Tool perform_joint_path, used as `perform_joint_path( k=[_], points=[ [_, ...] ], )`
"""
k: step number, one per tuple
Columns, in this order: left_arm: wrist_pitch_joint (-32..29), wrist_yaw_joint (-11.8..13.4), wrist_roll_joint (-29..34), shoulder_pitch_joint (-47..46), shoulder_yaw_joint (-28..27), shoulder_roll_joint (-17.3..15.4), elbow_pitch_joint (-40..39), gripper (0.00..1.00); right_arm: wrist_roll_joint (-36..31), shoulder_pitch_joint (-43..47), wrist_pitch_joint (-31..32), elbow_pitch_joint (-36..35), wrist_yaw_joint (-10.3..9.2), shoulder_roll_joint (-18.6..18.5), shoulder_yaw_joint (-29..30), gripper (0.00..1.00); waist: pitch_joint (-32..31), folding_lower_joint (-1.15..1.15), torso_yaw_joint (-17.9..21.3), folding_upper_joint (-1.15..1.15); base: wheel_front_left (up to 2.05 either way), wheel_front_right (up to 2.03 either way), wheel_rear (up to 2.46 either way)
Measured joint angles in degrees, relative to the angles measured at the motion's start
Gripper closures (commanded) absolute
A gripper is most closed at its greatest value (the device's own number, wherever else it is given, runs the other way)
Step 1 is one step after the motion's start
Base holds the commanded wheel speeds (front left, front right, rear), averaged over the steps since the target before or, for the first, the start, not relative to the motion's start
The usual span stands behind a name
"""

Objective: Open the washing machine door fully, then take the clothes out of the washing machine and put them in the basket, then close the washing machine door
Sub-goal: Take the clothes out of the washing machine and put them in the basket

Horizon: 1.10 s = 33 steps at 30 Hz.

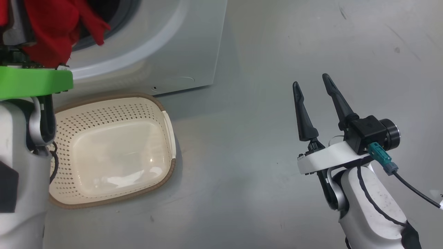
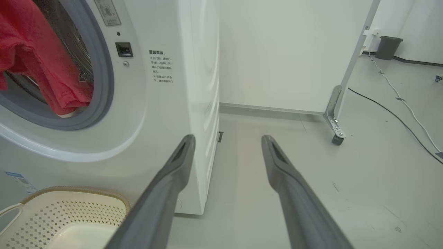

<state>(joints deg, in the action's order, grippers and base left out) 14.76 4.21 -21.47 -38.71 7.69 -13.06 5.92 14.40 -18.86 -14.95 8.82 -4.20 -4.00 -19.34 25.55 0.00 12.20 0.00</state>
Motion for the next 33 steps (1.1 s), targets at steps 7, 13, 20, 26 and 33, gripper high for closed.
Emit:
perform_joint_path(
  k=[7,13,20,26,33],
  points=[
    [0.01,0.11,3.05,1.71,-1.75,-0.19,-9.03,1.00,-0.44,2.00,0.00,0.48,0.04,0.12,0.41,0.00,-3.67,0.00,-2.58,0.00,0.00,0.00,0.00],
    [0.02,0.60,4.24,5.91,-2.01,0.15,-15.13,1.00,-0.46,4.30,0.00,0.82,0.24,0.24,0.76,0.00,-6.82,0.00,-3.98,0.00,0.00,0.00,0.00],
    [0.02,1.14,4.56,15.43,-1.86,1.60,-17.36,1.00,-0.94,5.71,0.00,0.49,0.62,0.32,0.67,0.00,-9.59,0.00,-4.62,0.00,0.00,0.00,0.00],
    [-0.85,1.71,2.57,24.96,-0.36,4.92,-14.43,1.00,-1.48,5.92,0.00,-1.34,1.13,0.34,0.67,0.00,-8.58,0.00,-4.36,0.00,0.00,0.00,0.00],
    [-1.08,1.87,-0.77,30.82,-1.22,7.38,-6.06,1.00,-2.03,5.75,0.00,-3.64,1.62,0.44,-0.10,0.00,-5.02,0.00,-3.45,0.00,0.00,0.00,0.00]
  ],
)
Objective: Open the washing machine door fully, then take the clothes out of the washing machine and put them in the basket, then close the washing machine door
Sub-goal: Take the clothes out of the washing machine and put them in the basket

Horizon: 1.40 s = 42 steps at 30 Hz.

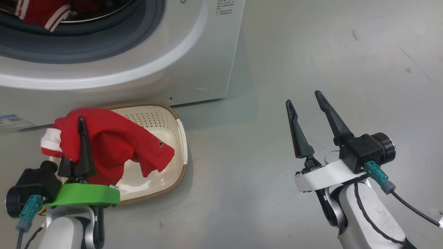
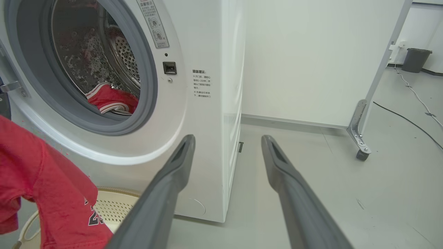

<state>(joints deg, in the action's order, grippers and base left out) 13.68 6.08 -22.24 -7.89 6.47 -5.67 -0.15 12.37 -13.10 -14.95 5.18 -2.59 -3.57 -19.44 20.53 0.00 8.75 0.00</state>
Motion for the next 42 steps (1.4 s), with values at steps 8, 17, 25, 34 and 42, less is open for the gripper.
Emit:
perform_joint_path(
  k=[8,17,25,34,42],
  points=[
    [0.10,0.00,-0.77,-2.64,-3.53,-1.43,10.89,1.00,-0.38,-2.03,0.00,-2.34,0.16,0.12,-0.40,0.00,6.37,0.00,2.34,0.00,0.00,0.00,0.00],
    [0.58,-0.01,-0.97,-10.27,-6.89,-3.13,17.62,1.00,-0.25,-4.59,0.00,-4.39,0.18,0.33,-1.00,0.00,13.40,0.00,5.39,0.00,0.00,0.00,0.00],
    [0.57,-0.86,-1.58,-14.97,-7.06,-3.43,23.70,1.00,0.76,-7.24,0.00,-6.13,0.41,0.38,-1.37,0.00,19.23,0.01,7.47,0.00,0.00,0.00,0.00],
    [-3.18,-3.30,-5.00,-18.50,-7.03,-3.56,35.32,1.00,2.20,-11.29,0.00,-7.44,0.29,0.48,-1.48,0.00,25.64,0.01,9.46,0.00,0.00,0.00,0.00],
    [-6.04,-4.85,-5.50,-22.70,-6.71,-4.39,41.68,1.00,2.68,-12.22,0.00,-6.67,-0.10,0.54,-2.08,0.00,27.22,0.01,10.12,0.00,0.00,0.00,0.00]
  ],
)
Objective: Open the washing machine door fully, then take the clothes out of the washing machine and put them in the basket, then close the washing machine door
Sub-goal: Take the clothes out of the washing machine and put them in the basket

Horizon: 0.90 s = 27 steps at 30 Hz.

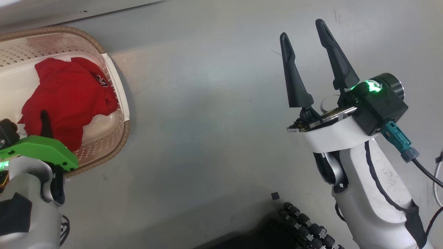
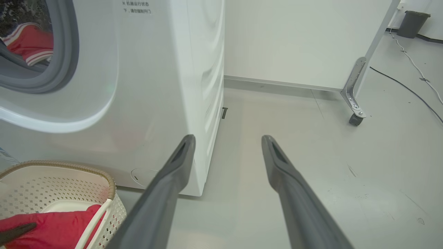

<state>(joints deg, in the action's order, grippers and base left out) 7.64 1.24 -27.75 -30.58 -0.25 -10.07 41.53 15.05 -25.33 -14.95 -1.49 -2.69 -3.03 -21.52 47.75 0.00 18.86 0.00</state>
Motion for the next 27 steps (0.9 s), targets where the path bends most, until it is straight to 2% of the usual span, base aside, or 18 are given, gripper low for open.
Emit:
perform_joint_path(
  k=[1,2,3,4,10,16,22,27],
  points=[
    [-0.05,-0.26,-0.21,-0.45,0.02,0.03,0.90,1.00,0.00,-0.20,0.00,0.23,0.00,0.02,0.00,0.00,-0.14,0.00,-0.05,0.00,0.00,0.00,0.00],
    [-0.38,-0.52,-0.43,-0.71,0.10,0.05,1.57,0.82,0.01,-0.31,0.00,0.49,0.00,0.01,-0.10,0.00,-0.34,0.00,-0.12,0.00,0.00,0.00,0.00],
    [-0.43,-0.62,-0.51,-0.92,0.13,0.08,2.24,0.49,0.01,-0.36,0.00,0.87,0.01,0.01,-0.34,0.00,-0.58,0.00,-0.19,0.00,0.00,0.00,0.00],
    [-0.45,-0.63,-0.56,-1.13,0.10,0.18,2.86,0.00,0.01,-0.37,0.00,1.23,0.01,0.02,-0.67,0.00,-0.86,0.00,-0.26,0.00,0.00,0.00,0.00],
    [-0.94,-2.53,-2.53,-1.72,0.23,2.33,6.50,0.00,-0.01,-0.90,0.00,2.66,0.02,0.09,-0.77,0.00,-3.08,0.00,-0.85,0.00,0.00,0.00,0.00],
    [1.93,-4.72,-0.81,-1.68,2.70,2.35,8.35,0.00,-0.10,-1.10,0.00,4.94,0.08,0.09,-0.71,0.00,-6.19,0.00,-1.72,0.00,0.00,0.00,0.00],
    [5.46,-5.98,1.70,-0.82,5.43,3.65,8.08,0.00,-1.21,0.35,0.00,7.91,0.08,0.04,1.65,0.00,-10.26,0.00,-2.92,0.00,0.00,0.00,0.00],
    [7.14,-6.66,2.30,0.25,6.06,5.41,4.26,0.00,-1.52,2.19,0.00,9.59,0.26,-0.71,2.94,0.00,-13.92,0.00,-4.57,0.00,0.00,0.00,0.00]
  ],
)
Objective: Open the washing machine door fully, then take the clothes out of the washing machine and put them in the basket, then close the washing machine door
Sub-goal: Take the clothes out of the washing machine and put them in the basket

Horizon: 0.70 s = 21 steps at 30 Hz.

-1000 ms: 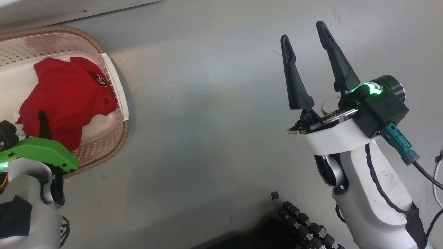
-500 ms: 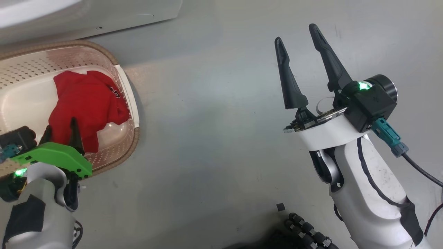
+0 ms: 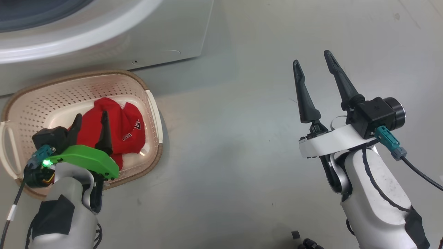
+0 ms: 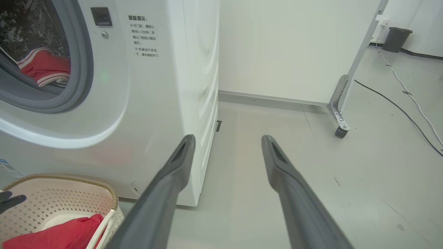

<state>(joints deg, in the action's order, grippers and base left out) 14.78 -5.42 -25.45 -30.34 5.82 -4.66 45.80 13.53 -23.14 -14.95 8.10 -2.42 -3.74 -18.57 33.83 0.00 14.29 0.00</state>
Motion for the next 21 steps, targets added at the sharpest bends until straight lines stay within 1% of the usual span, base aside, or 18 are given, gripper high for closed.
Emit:
perform_joint_path(
  k=[5,10,13,21],
  points=[
    [-0.01,-0.30,0.51,0.56,0.05,0.70,-5.27,0.00,0.00,1.72,0.00,1.08,0.03,-0.31,1.38,0.00,-3.72,0.00,-2.20,0.00,0.00,0.00,0.00],
    [-0.08,-0.42,2.86,2.10,-2.03,0.91,-16.47,0.00,0.75,4.32,0.00,1.80,0.33,-0.32,3.79,0.00,-7.55,0.00,-4.66,0.00,0.00,0.00,0.00],
    [-0.08,-0.42,3.93,3.05,-2.79,0.99,-21.23,0.00,0.98,5.95,0.00,2.45,0.34,-0.36,4.68,0.00,-9.97,0.00,-6.08,0.00,0.00,0.00,0.00],
    [-0.08,-0.12,6.77,11.02,-2.75,1.01,-25.71,0.00,0.98,10.03,0.00,4.14,0.86,-0.31,5.02,0.00,-16.86,0.00,-8.91,0.00,0.00,0.00,0.00]
  ],
)
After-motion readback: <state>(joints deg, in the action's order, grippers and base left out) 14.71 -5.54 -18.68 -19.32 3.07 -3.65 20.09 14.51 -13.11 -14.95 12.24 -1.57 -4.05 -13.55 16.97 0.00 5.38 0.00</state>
